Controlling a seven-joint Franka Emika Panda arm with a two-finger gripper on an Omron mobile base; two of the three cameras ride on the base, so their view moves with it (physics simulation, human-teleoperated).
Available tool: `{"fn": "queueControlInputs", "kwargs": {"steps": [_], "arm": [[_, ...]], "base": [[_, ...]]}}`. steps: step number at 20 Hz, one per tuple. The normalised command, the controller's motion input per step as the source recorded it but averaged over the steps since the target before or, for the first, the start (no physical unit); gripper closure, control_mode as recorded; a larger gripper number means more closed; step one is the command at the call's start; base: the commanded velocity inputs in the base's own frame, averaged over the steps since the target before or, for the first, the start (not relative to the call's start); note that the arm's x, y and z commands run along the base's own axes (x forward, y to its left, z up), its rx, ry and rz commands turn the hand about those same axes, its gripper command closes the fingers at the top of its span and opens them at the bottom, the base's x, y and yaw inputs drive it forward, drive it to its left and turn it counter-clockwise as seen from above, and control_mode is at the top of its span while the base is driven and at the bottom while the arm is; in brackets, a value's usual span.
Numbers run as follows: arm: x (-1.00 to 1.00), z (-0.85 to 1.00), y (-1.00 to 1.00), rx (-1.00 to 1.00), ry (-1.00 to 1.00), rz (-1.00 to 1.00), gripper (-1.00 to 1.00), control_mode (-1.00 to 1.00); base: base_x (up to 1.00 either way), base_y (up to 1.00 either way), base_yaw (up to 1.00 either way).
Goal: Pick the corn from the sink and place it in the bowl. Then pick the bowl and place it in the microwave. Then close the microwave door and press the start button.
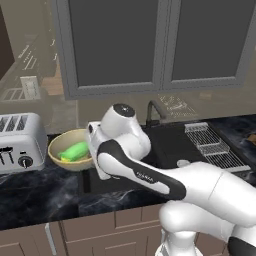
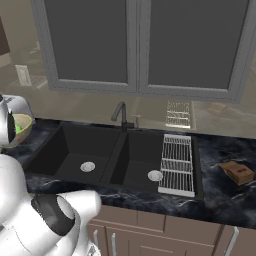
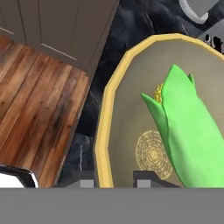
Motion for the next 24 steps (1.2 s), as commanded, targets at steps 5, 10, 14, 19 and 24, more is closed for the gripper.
{"fn": "queueControlInputs", "kwargs": {"steps": [5,10,14,19,24], "arm": [[-0.30,1.00,-0.71,0.00,0.08,0.00,1.00,-1.00],[-0.34,1.00,-0.65,-0.06,0.08,0.00,1.00,-1.00],[-0.32,1.00,-0.58,-0.14,0.10,0.00,1.00,-1.00],[-0.33,0.65,-0.56,-0.20,0.04,0.00,1.00,-1.00],[-0.34,0.49,-0.66,-0.13,-0.02,0.00,1.00,-1.00]], "base": [[0.00,0.00,0.00],[0.00,0.00,0.00],[0.00,0.00,0.00],[0.00,0.00,0.00],[0.00,0.00,0.00]]}}
